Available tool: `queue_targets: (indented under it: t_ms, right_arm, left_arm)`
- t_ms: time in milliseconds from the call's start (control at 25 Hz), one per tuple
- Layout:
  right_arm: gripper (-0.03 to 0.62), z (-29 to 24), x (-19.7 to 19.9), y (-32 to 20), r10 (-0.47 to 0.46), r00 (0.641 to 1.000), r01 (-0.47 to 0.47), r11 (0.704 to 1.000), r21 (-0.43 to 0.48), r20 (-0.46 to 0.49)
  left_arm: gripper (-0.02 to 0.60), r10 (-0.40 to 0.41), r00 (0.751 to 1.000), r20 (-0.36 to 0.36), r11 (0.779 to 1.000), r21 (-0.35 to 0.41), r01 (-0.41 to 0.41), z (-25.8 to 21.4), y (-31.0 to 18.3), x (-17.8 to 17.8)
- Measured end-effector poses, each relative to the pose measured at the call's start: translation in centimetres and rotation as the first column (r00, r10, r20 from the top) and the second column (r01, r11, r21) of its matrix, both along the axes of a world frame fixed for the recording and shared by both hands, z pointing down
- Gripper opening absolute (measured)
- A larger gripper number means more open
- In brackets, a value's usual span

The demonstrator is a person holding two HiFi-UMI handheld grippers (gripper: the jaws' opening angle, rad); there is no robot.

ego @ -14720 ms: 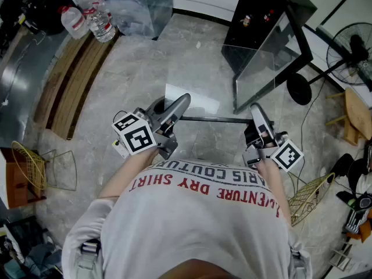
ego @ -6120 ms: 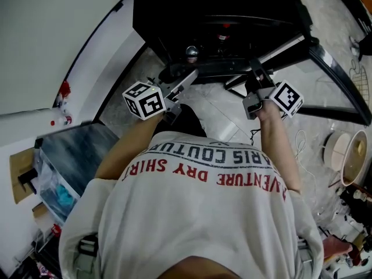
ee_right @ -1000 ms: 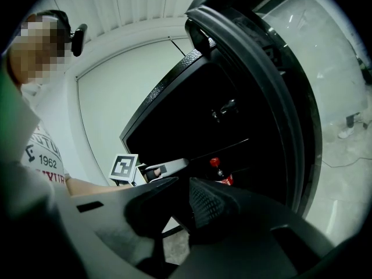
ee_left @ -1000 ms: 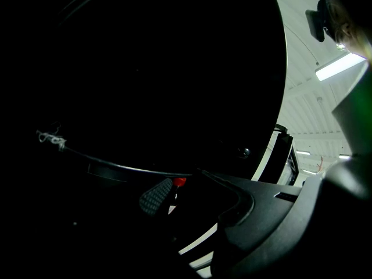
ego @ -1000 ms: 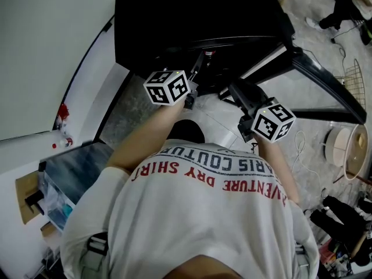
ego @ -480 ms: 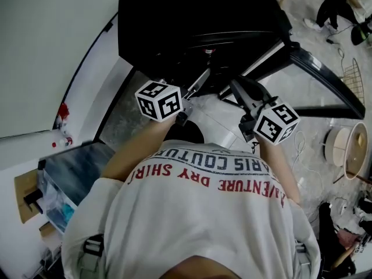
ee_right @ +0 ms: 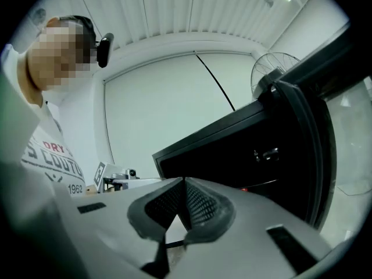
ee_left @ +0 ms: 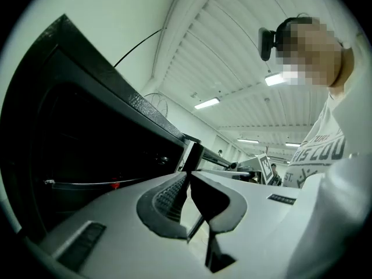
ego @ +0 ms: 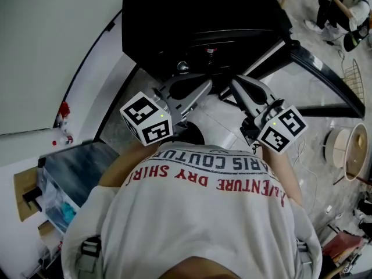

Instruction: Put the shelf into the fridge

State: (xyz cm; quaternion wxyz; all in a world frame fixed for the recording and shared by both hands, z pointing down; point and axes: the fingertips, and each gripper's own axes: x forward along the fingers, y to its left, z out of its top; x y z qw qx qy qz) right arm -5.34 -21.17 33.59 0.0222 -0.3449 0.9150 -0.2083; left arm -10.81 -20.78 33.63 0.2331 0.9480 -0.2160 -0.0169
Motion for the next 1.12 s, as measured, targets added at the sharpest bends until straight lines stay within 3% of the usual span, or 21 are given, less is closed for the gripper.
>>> queue_targets:
  t_ms: [240,1120]
  right_arm:
    - [0.025,-1.2,0.0,0.6,-0.019,1.0,0.02,0.999,0.05,-0.011]
    - [0.025,0.4,0.3,0.7,0.024,1.0,-0.024,1.0,0.0,0.015]
  left_arm:
    - [0.041,0.006,1.0,0.019,1.0,0.011,-0.007,-0.5,0.5,0.0]
    - [0.041,-0.005,1.0,0.01,0.999,-0.042,0.006,0.9,1.0,0.2]
